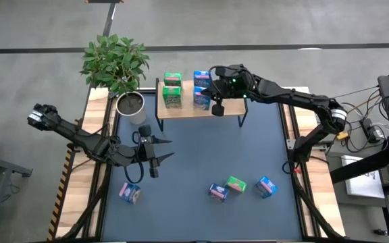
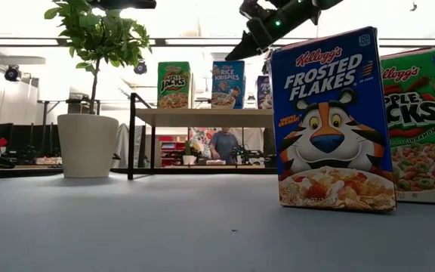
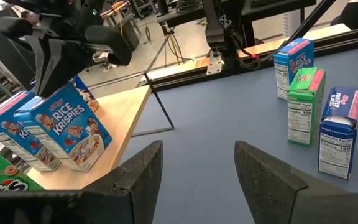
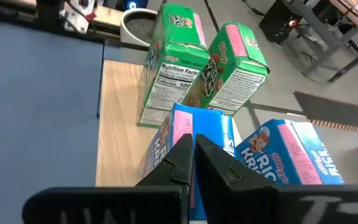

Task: Stack cereal on shelf
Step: Put the left light blue cereal box on the shelf, then put the left blue cereal box on the shelf

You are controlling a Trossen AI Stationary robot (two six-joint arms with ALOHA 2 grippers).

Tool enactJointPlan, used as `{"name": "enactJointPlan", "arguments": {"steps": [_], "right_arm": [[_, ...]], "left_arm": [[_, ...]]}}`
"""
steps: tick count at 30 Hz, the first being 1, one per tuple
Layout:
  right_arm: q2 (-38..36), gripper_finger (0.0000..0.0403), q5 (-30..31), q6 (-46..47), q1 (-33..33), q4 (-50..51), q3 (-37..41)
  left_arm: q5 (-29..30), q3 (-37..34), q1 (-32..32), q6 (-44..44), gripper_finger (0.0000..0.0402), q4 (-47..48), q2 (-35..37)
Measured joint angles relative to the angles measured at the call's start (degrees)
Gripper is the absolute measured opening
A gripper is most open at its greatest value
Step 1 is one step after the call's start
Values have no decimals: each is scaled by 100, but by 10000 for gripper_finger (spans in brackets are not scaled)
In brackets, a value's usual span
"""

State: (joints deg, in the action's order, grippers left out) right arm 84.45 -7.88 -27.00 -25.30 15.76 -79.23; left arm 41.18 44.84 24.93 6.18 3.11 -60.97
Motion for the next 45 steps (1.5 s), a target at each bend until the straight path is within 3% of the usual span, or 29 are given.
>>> {"name": "enactJointPlan", "arguments": {"steps": [11,17,21,35,45], "right_arm": [[-50,9,-1,-229,68,472,-416],[-173,9,-225,-1,185,1871,-882],[-184,9,-46,227,182,2795,-1025],[-156,9,538,149,-39,1858,-458],[-173,9,496,229,-68,2092,-471]], "left_arm": [[-2,0,0,-22,182,-1,0],[-2,0,-1,-23,182,1,0],[-2,0,-2,-23,182,1,0],[-2,0,-2,-46,182,-1,0],[-4,0,-1,-78,182,-1,0]]}}
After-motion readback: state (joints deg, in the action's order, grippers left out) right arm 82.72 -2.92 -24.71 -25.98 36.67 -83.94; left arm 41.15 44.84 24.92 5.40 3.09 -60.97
